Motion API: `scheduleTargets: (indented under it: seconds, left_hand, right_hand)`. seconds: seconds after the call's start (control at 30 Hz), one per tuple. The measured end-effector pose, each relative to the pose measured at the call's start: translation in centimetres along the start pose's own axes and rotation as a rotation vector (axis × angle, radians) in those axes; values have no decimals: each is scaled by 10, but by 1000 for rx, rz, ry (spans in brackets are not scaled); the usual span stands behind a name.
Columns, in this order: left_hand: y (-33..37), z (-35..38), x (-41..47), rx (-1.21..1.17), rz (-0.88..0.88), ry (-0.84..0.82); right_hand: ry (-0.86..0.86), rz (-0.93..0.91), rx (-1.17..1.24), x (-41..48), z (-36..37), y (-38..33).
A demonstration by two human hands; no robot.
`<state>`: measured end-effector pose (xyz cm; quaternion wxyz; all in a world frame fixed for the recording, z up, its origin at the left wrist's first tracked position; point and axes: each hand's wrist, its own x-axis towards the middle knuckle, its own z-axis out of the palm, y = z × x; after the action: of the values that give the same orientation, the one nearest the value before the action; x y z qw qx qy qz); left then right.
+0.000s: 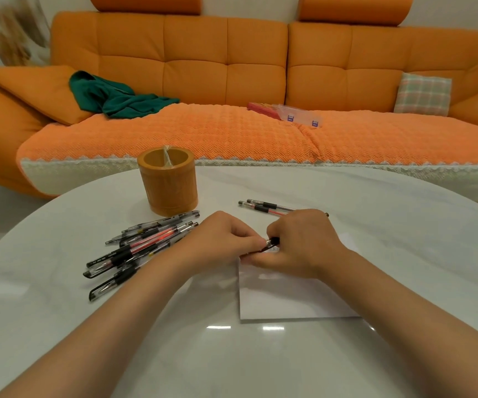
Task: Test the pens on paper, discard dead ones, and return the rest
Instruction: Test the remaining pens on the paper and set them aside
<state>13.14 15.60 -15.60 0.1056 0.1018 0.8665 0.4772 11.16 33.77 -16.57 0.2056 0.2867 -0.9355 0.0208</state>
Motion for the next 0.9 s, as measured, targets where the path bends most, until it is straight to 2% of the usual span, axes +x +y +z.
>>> scheduleTargets:
  seconds: [0.33, 0.57, 0.73, 0.83, 0.9]
  left_hand:
    - [2, -4, -3, -34, -53, -17]
    - [1, 1, -4, -110, -83, 33]
    - [0, 3, -3, -133, -90, 28]
    - [2, 0, -1, -109, -72, 46]
    - [-1, -3, 1, -43, -46, 107]
  right_hand:
    - [21, 22, 40, -2, 6, -8]
    - [14, 3, 41, 1, 6, -5]
    - [73, -4, 43, -1, 9, -8]
    - [36, 0, 110, 0, 10, -5]
    - [-52, 18, 185, 2, 8, -1]
